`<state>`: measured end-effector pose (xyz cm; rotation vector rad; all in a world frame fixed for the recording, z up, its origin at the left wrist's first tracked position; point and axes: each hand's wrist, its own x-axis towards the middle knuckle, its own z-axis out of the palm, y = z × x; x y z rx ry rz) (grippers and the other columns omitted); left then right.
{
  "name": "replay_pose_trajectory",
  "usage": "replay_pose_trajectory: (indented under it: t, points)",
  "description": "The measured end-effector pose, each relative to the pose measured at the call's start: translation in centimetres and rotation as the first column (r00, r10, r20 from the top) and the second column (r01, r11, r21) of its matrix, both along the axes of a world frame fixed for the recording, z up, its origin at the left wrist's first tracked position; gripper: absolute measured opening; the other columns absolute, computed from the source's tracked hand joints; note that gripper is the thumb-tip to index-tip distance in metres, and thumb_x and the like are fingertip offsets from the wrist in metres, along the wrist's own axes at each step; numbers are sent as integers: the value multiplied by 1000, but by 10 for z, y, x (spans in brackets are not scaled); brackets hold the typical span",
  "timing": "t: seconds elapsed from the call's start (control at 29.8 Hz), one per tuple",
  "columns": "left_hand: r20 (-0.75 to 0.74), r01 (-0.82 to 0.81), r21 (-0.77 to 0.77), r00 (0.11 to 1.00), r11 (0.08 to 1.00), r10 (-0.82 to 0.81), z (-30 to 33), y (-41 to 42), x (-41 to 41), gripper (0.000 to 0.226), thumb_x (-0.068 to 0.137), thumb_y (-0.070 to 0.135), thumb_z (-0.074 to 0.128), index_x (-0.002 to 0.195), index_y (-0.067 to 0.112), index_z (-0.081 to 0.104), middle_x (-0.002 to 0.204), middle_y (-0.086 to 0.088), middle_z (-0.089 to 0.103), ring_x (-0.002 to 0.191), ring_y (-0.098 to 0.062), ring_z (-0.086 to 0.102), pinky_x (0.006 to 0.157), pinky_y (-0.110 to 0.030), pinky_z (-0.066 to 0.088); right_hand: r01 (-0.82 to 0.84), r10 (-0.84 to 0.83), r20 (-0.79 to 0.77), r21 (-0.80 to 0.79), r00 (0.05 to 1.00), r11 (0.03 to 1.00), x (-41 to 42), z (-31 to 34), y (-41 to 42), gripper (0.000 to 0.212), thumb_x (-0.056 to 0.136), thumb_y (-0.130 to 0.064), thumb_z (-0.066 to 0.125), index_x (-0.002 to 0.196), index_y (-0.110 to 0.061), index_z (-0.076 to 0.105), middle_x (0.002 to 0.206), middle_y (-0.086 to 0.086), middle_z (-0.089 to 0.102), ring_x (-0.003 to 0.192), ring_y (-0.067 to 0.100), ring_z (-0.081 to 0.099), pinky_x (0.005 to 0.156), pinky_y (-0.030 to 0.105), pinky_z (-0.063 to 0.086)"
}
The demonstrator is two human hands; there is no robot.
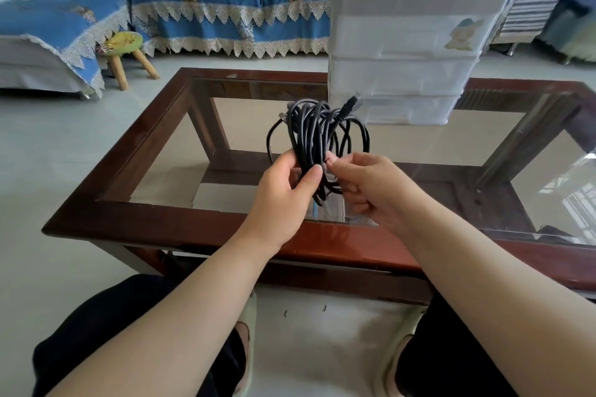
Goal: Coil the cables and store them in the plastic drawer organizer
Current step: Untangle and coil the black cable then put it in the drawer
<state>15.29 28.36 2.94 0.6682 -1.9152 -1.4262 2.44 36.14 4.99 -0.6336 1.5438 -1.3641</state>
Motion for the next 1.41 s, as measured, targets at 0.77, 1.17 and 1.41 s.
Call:
replay_pose_trajectory:
  t: [0.77, 1.17, 1.41]
  points:
    - [-428, 284, 624, 904, 728, 15, 24, -11, 6, 14, 76, 9, 51, 89, 11, 54, 68, 1, 49, 63, -14, 46, 79, -33, 37, -240, 368, 408, -332, 835, 912, -17, -10, 4, 72, 84, -56, 56, 141, -13, 43, 134, 21, 49, 129, 38, 43, 108, 56, 32]
    - [-130, -9, 452, 989, 892, 76, 29, -19, 10, 73, 71, 27, 69, 138, 17, 43, 134, 3, 51, 125, -12, 46, 112, -38, 28, 75, -55, 102, -213, 993, 974, -22, 1, 6, 38, 70, -32, 74, 98, -12, 57, 85, -1, 61, 84, 16, 64, 82, 34, 52]
    - [342, 171, -620, 937, 766, 67, 35, -28, 19, 104, 69, 65, 66, 152, 23, 20, 158, 9, 15, 146, -9, 7, 119, -38, 12, -130, 170, -682, 111, 711, 985, -15, 0, 14, 74, 66, -44, 80, 125, -23, 41, 118, -7, 53, 104, 6, 57, 89, 26, 50]
